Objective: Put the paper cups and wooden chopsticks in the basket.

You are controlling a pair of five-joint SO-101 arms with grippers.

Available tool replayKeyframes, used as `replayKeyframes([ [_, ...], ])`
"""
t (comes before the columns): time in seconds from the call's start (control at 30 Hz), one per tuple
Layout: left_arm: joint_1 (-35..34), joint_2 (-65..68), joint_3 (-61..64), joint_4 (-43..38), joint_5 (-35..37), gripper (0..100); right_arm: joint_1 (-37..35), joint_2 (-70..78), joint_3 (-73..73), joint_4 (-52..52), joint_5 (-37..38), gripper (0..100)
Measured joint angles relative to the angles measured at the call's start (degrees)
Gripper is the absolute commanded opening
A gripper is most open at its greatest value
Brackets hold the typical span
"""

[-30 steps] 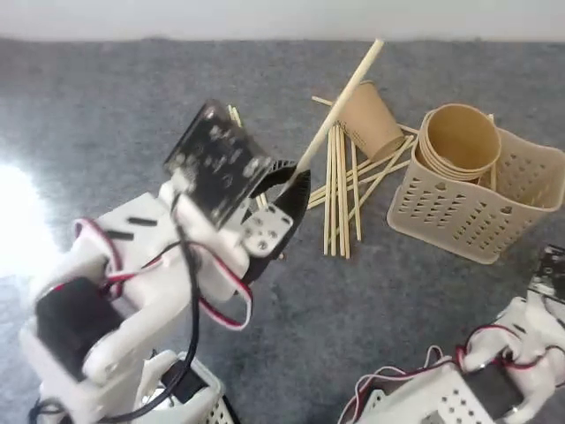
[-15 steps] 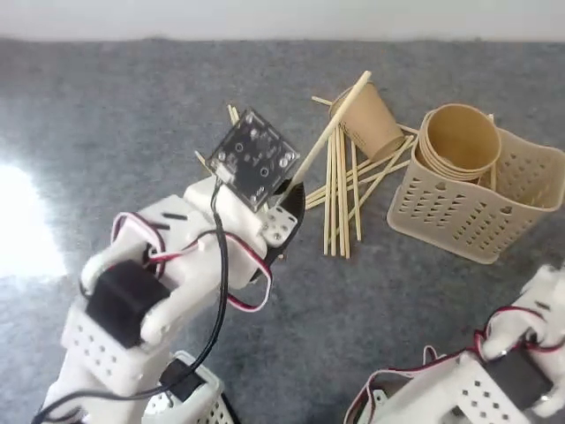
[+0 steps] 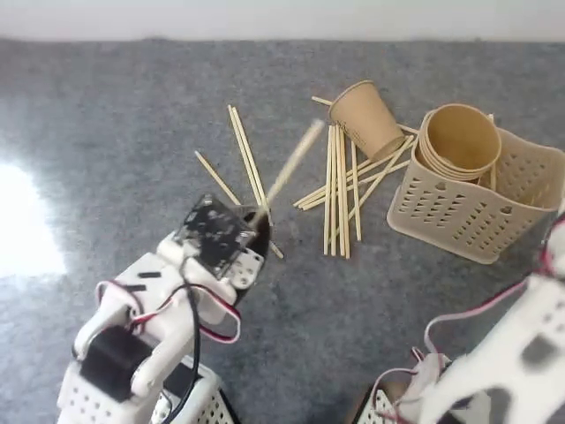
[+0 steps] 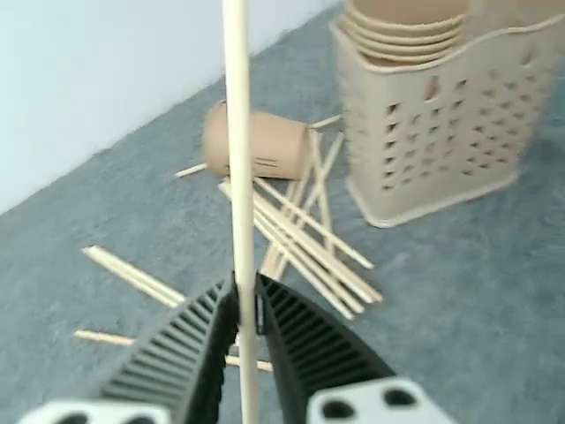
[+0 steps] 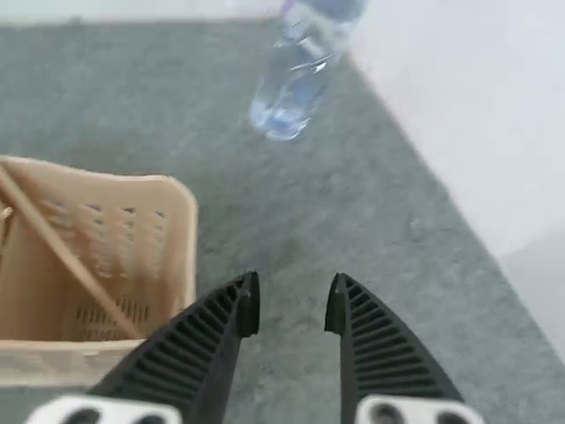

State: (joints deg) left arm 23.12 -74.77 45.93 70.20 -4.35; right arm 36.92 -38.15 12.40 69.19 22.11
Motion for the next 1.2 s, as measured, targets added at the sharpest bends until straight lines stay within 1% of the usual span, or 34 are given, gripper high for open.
replayKeyframes([
  [0.13,-5.5,-3.9,3.7,-2.8,-0.9,1,-2.6,9.8,-10.5,6.8,-1.6,14.8],
  [0.27,-6.5,-6.2,4.5,-4.7,-2.1,1,-4.5,17.6,-18.7,12.0,-3.7,14.7],
  [0.37,-6.9,-6.2,4.5,-7.2,-2.2,1,-5.4,21.9,-21.9,14.4,-4.0,14.7],
  [0.47,-6.9,-6.2,4.5,-8.9,-2.2,1,-5.5,24.8,-22.8,14.9,-4.0,14.7],
  [0.7,-6.9,-6.3,6.3,-9.2,-2.2,1,-6.5,30.9,-22.9,15.1,-4.2,14.0],
  [0.73,-6.9,-6.3,6.9,-9.2,-2.2,1,-6.5,31.8,-22.9,15.1,-4.2,11.8],
  [0.8,-6.9,-6.1,7.5,-9.2,-2.2,1,-6.5,33.5,-22.9,16.2,-4.2,2.5],
  [0.83,-6.9,-6.1,7.5,-9.2,-2.2,1,-6.4,34.2,-22.9,16.8,-4.2,0.0],
  [0.9,-6.8,-6.6,7.5,-9.2,-2.2,1,-6.4,35.4,-22.9,17.9,-4.2,2.2],
  [0.93,-6.8,-6.9,7.5,-9.2,-2.2,1,-6.3,36.0,-22.9,18.5,-4.1,0.6],
  [1.07,-6.8,-6.9,7.5,-9.2,-2.2,1,-6.2,36.7,-24.5,24.3,-1.8,0.7],
  [1.2,-6.8,-6.7,7.8,-9.2,-2.2,1,-6.2,36.7,-25.6,30.7,-1.2,0.7],
])
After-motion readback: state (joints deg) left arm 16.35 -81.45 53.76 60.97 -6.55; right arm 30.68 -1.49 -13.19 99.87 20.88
